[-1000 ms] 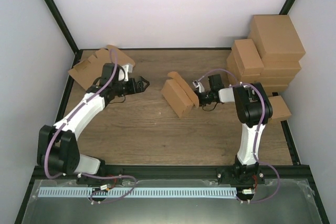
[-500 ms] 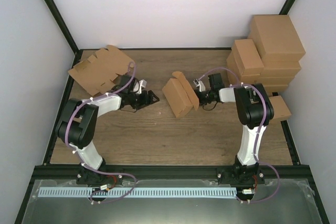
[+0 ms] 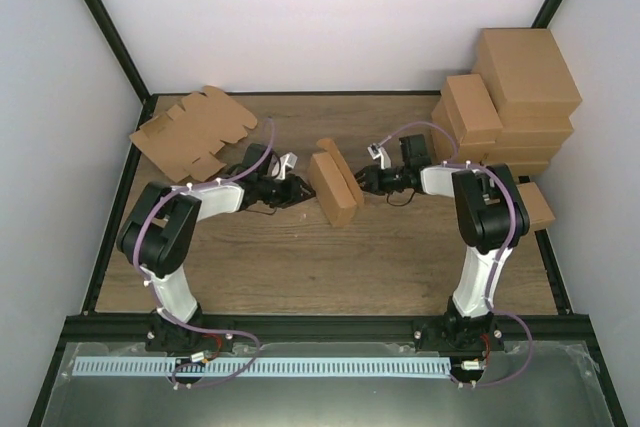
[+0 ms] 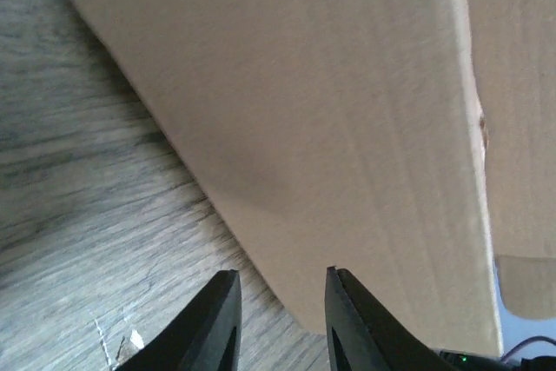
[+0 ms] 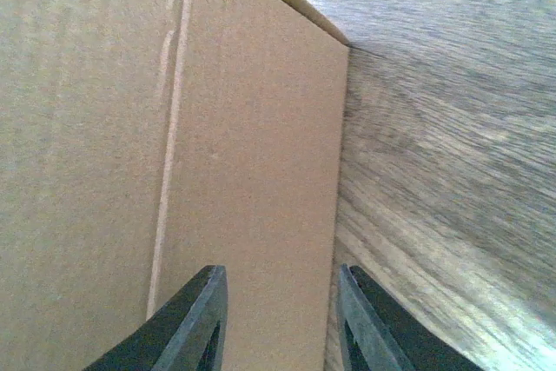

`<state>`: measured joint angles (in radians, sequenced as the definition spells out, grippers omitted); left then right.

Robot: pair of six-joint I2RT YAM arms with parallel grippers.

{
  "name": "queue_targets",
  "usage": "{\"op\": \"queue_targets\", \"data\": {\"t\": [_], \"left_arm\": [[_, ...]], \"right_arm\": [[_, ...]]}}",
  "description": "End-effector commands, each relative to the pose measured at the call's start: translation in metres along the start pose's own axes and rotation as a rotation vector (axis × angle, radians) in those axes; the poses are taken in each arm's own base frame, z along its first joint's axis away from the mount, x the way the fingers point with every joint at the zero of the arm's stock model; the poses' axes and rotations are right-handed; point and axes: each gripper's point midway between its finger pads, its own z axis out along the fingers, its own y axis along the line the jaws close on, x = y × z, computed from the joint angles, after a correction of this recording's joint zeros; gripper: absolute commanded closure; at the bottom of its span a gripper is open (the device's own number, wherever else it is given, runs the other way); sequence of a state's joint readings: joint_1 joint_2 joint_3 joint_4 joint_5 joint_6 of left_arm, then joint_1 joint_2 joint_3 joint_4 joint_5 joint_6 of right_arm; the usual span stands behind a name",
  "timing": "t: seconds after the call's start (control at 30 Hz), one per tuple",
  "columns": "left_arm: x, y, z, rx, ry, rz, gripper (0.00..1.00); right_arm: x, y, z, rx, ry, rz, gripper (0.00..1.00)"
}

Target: Fold the paper box

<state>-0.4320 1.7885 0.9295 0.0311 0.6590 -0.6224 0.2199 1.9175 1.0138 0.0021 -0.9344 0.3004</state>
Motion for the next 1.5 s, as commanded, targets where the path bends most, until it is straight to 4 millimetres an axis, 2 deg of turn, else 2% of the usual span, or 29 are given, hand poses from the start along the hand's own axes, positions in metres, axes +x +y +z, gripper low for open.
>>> {"op": "queue_targets", "data": {"t": [0.0, 0.13, 0.27, 0.4, 0.47, 0.57, 0.63, 0.73, 0.9, 1.0, 1.13, 1.2, 1.3, 1.47], "left_arm": [[-0.007, -0.006, 0.004, 0.033, -0.013, 0.011, 0.73], [-0.002, -0.005, 0.007, 0.026, -0.002, 0.004, 0.77], [0.002, -0.009, 0.009, 0.024, 0.007, 0.01, 0.77], [0.004, -0.01, 0.007, 0.019, 0.004, 0.009, 0.77], [0.005, -0.011, 0.007, 0.018, 0.003, 0.01, 0.77], [0.007, -0.013, 0.009, 0.021, 0.006, 0.01, 0.77], [0.011, -0.016, 0.012, 0.026, 0.014, 0.013, 0.77], [0.016, -0.023, 0.018, 0.036, 0.024, 0.016, 0.77], [0.025, -0.035, 0.026, 0.056, 0.032, 0.01, 0.77], [0.031, -0.045, 0.034, 0.067, 0.035, 0.012, 0.77], [0.036, -0.058, 0.041, 0.082, 0.022, 0.016, 0.77], [0.032, -0.061, 0.029, 0.07, -0.035, 0.03, 0.75], [0.02, -0.055, 0.002, -0.042, -0.142, 0.078, 0.7], [0.009, -0.046, -0.038, -0.184, -0.195, 0.146, 0.7]], "right_arm": [[-0.005, 0.024, -0.008, -0.064, -0.011, -0.047, 0.64], [-0.007, 0.021, -0.012, -0.019, -0.02, -0.04, 0.64], [-0.013, 0.033, -0.019, -0.018, -0.037, -0.06, 0.62], [-0.018, 0.046, -0.032, 0.018, -0.062, -0.095, 0.56], [-0.017, 0.054, -0.039, 0.047, -0.074, -0.116, 0.47], [-0.016, 0.076, -0.048, 0.066, -0.095, -0.174, 0.23], [-0.01, 0.086, -0.045, 0.119, -0.083, -0.213, 0.12], [0.002, 0.087, -0.036, 0.244, -0.054, -0.263, 0.06], [0.024, 0.085, -0.036, 0.292, -0.068, -0.308, 0.04], [0.028, 0.077, -0.038, 0.344, -0.072, -0.326, 0.03], [0.024, 0.065, -0.043, 0.45, -0.096, -0.317, 0.01], [0.022, 0.063, -0.049, 0.482, -0.12, -0.316, 0.0], [0.023, 0.068, -0.056, 0.486, -0.153, -0.321, 0.0], [0.03, 0.071, -0.06, 0.466, -0.16, -0.304, 0.0]]}}
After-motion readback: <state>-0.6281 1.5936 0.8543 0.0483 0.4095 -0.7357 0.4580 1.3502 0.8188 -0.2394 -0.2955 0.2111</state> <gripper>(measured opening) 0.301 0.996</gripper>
